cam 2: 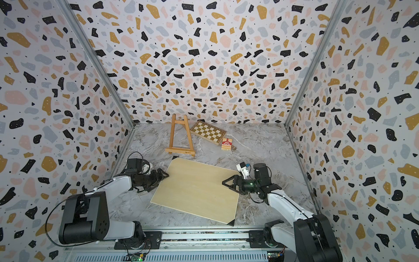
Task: Assemble the easel
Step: Pick up the drawing board from the center of the board.
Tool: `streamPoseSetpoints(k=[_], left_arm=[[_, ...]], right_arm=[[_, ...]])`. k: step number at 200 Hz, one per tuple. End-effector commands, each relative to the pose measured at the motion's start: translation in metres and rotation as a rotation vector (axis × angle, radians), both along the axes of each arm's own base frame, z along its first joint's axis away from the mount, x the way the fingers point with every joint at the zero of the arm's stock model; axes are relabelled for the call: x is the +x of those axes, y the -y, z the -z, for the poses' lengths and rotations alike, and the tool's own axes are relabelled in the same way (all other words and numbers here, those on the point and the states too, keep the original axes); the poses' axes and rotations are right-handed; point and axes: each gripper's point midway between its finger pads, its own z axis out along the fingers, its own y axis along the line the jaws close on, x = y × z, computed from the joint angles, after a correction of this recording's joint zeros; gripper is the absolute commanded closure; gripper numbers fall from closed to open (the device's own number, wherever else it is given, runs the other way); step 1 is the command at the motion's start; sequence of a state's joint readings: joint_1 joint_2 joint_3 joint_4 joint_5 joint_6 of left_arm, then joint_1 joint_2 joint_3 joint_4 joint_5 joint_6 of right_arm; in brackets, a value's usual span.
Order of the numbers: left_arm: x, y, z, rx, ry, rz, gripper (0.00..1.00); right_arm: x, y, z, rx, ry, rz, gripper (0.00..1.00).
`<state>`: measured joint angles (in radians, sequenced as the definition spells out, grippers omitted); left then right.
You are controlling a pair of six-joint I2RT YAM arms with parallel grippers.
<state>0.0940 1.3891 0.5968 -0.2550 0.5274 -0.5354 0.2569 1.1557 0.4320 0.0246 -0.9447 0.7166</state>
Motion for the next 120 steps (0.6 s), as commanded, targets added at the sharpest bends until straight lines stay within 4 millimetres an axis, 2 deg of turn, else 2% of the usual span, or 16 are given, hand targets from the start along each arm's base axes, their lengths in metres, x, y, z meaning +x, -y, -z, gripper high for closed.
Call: streamPoseSetpoints(k=[1, 28, 44, 58, 95, 120], left_arm=[[-0.052, 0.008, 0.028, -0.032, -0.224, -0.004, 0.12], [-0.055, 0.01, 0.025, -0.04, -0.225, -0.002, 0.12], [-0.057, 0.01, 0.028, -0.042, -0.237, -0.007, 0.12], [-0.057, 0.011, 0.028, -0.05, -0.245, -0.003, 0.12], [-0.061, 0.014, 0.028, -0.067, -0.249, -0.002, 0.12], [-0.066, 0.02, 0.025, -0.086, -0.248, 0.006, 0.12]], right_arm=[[0.002, 0.036, 0.038, -0.222, -0.093, 0.106, 0.12], [-0.019, 0.06, 0.067, -0.395, -0.189, 0.13, 0.12], [-0.039, 0.061, 0.077, -0.404, -0.255, 0.123, 0.12], [-0.057, 0.058, 0.081, -0.415, -0.289, 0.092, 0.12], [-0.087, 0.047, 0.078, -0.402, -0.327, 0.049, 0.11], [-0.104, 0.054, 0.082, -0.444, -0.369, 0.034, 0.11]])
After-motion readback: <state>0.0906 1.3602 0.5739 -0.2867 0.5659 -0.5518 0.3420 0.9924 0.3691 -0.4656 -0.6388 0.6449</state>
